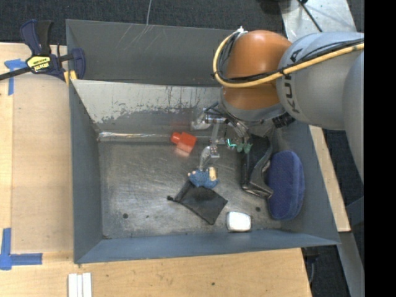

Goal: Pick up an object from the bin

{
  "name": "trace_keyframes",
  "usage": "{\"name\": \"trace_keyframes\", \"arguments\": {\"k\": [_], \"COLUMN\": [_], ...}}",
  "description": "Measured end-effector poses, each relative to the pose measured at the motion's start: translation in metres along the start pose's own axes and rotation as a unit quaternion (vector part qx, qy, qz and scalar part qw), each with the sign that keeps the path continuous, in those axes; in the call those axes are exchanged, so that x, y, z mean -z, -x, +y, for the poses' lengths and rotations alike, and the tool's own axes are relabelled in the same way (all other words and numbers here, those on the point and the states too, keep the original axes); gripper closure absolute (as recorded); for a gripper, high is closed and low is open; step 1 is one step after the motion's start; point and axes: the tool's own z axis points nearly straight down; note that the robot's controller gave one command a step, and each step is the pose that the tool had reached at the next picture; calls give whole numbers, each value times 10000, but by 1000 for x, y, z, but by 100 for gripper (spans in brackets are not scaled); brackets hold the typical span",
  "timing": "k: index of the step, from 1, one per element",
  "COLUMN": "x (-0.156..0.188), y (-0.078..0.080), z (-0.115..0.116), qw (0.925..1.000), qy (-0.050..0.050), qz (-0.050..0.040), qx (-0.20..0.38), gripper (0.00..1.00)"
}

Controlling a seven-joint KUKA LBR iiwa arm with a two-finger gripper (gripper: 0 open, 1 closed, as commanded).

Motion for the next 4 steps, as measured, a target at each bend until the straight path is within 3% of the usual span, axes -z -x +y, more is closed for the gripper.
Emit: {"name": "trace_keyframes", "arguments": {"k": [1, 2, 3, 4], "x": [-59, -59, -56, 118], "y": [11, 17, 20, -8], "z": [23, 2, 2, -12], "qw": [9811, 9818, 9818, 9778], "qy": [-12, 13, 0, -17], "qz": [-88, -99, -158, -90], "qx": [1932, 1898, 1891, 2093], "gripper": [0, 0, 100, 100]}}
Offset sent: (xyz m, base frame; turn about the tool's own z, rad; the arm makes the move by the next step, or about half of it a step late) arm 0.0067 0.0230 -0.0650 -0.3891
